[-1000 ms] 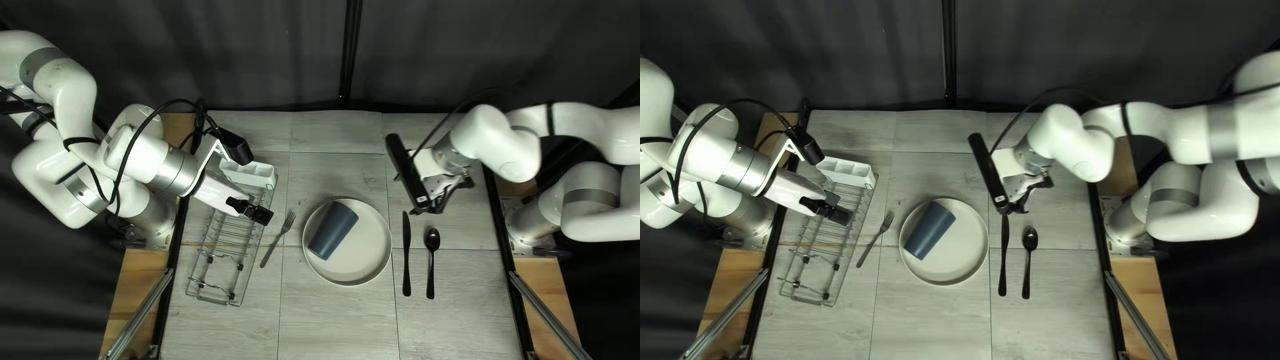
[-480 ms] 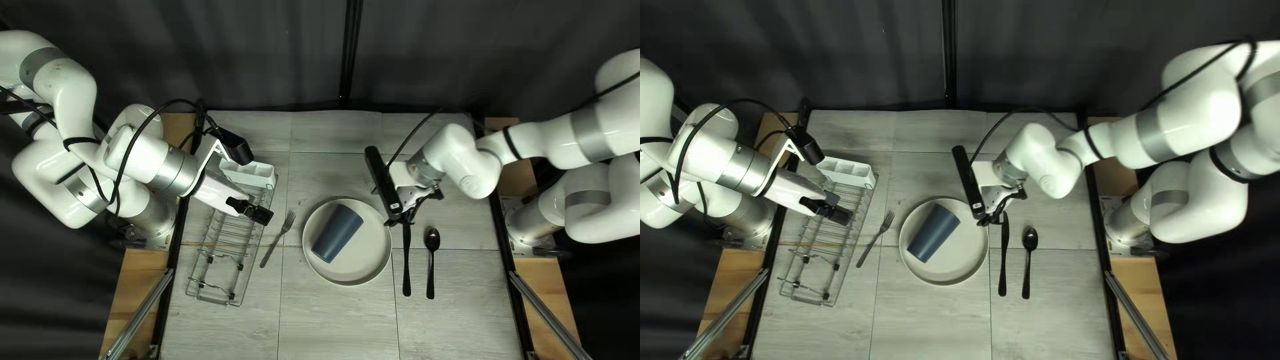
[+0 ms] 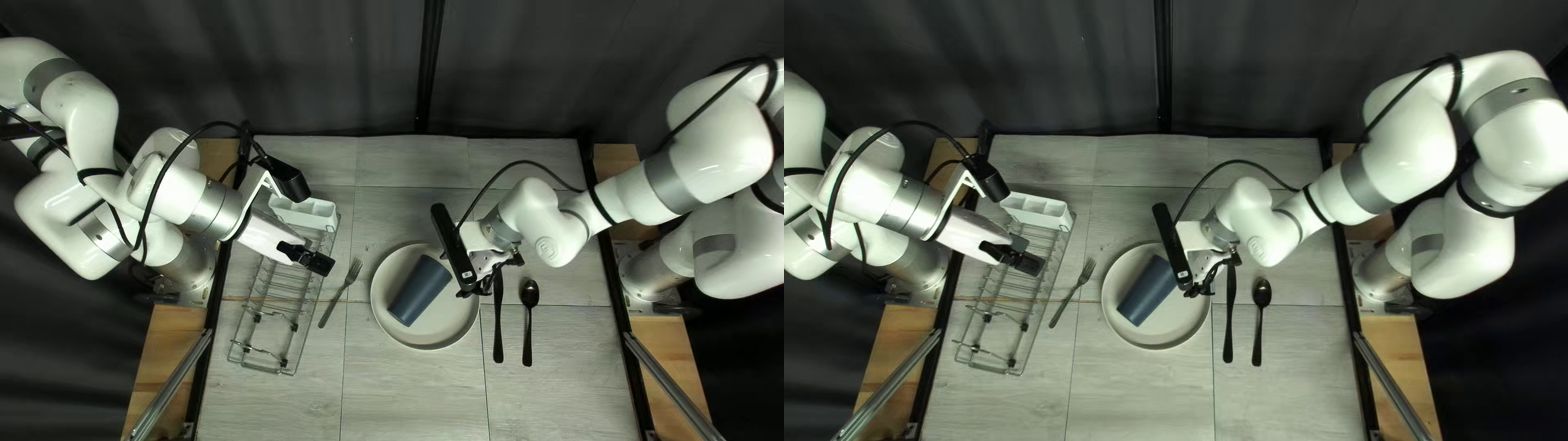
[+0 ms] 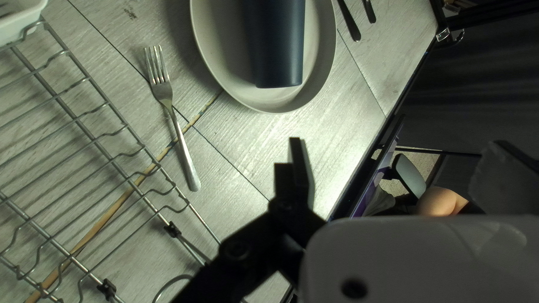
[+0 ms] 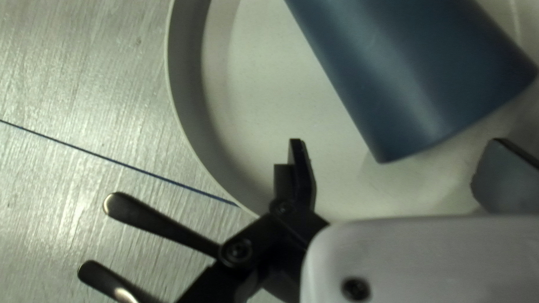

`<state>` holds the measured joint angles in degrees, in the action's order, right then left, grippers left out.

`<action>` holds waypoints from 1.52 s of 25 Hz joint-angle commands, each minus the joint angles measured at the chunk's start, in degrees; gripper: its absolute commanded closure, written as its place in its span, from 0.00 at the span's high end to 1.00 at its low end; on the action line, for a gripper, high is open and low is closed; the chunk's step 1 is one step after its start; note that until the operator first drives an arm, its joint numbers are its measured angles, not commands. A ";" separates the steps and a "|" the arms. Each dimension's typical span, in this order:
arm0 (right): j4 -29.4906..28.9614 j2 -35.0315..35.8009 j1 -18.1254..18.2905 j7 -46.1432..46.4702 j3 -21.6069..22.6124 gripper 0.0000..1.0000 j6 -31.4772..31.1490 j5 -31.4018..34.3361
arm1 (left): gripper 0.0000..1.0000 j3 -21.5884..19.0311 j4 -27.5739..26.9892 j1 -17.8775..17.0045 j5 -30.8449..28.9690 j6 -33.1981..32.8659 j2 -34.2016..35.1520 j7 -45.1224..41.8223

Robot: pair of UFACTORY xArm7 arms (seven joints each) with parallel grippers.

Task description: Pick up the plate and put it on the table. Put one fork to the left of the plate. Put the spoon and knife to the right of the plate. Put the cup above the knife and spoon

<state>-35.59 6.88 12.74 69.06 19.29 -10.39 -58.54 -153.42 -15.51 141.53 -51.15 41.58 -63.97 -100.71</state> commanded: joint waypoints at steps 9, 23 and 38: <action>-2.86 3.88 0.57 10.01 4.93 0.00 1.72 -12.03 | 1.00 0.00 0.00 0.00 0.00 0.00 0.00 0.00; 5.06 -13.53 0.52 15.22 8.71 0.00 -2.01 -25.11 | 1.00 0.00 0.00 0.00 0.00 0.00 0.00 0.00; 1.85 -37.87 27.33 -23.65 16.66 0.00 -45.82 38.37 | 1.00 0.00 0.00 0.00 0.00 0.00 0.00 0.00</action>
<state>-30.62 -29.95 35.28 49.39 34.88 -48.71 -27.51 -153.42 -15.51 141.53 -51.15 41.58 -63.97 -100.71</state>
